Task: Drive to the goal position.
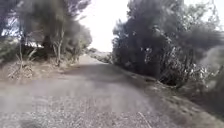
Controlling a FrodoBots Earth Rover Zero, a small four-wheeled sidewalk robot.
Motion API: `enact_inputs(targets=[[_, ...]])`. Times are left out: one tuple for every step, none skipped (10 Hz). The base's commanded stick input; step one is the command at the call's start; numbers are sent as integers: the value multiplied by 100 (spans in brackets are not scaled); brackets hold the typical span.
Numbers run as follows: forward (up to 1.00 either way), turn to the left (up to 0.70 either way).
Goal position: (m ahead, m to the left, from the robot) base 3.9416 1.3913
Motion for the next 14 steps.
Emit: enact_inputs(targets=[[0,4],[0,4],[0,5],[0,5],[0,4],[0,4],[0,5],[0,5],[0,5],[0,4],[0,4],[0,5],[0,5],[0,5]])
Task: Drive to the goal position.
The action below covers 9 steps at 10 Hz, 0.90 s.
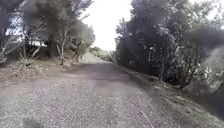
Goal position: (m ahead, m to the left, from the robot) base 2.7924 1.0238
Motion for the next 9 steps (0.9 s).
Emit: enact_inputs(targets=[[0,5],[0,5],[0,4],[0,4],[0,4],[0,4],[0,4],[0,4],[0,4]])
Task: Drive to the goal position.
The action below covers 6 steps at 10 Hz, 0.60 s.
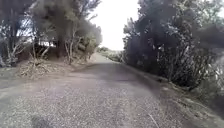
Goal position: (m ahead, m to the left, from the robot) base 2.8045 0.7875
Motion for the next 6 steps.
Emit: enact_inputs(targets=[[0,4],[0,4],[0,4],[0,4],[0,4],[0,4]])
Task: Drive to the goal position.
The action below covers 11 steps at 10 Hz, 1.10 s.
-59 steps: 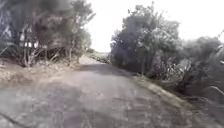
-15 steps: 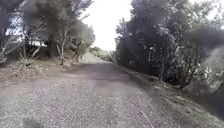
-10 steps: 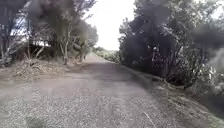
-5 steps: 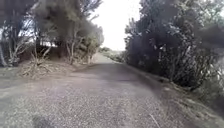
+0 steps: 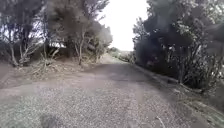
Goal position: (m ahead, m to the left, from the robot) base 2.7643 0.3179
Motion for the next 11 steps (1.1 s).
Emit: enact_inputs(targets=[[0,4],[0,4],[0,4],[0,4],[0,4],[0,4],[0,5],[0,5],[0,4],[0,4],[0,4]])
